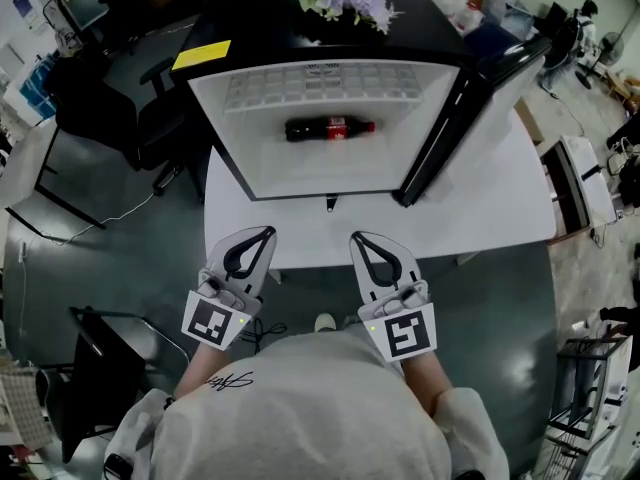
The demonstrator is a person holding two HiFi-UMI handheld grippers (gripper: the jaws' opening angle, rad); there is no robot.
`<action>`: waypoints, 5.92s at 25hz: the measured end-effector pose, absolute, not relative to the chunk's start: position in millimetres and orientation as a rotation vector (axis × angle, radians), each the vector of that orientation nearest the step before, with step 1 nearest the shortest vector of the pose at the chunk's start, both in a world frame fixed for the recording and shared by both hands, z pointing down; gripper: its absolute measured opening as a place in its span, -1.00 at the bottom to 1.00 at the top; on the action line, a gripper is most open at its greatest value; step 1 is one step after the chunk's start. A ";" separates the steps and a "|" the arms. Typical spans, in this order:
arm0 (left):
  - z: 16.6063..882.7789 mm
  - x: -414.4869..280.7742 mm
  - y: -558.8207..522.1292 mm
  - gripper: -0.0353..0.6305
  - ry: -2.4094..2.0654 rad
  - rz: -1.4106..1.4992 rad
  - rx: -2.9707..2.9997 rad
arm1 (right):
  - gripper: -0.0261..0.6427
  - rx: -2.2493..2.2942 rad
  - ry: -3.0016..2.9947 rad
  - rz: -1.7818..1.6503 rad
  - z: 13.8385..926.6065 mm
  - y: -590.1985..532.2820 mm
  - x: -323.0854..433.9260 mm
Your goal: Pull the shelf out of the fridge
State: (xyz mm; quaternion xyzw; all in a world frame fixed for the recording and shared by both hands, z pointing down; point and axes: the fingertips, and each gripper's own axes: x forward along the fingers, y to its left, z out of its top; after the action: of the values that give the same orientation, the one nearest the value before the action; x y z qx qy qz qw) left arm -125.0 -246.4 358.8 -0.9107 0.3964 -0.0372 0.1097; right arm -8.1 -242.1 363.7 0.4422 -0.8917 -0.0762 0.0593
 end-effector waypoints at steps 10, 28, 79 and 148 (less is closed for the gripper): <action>359.9 -121.0 -259.0 -0.88 1.176 -0.118 -2.666 | -0.89 1.359 -2.662 -0.238 365.5 -259.2 11.8; 324.7 -107.2 -327.9 -0.86 1.165 -0.264 -2.455 | -0.88 1.257 -2.589 -0.496 328.6 -334.6 28.0; 337.2 -73.8 -524.5 -0.12 0.927 -1.168 -1.582 | -0.07 0.869 -1.697 -1.091 353.7 -532.9 -29.1; 340.8 -68.3 -496.7 -0.76 0.976 -1.098 -1.646 | -0.75 0.992 -1.574 -1.225 343.5 -505.9 -25.9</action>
State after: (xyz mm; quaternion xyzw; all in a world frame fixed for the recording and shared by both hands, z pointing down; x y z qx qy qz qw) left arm -68.3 -496.7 340.8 -0.6659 0.3949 -0.4442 0.4510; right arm -25.9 -505.9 343.5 0.3997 -0.6342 -0.4935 0.4410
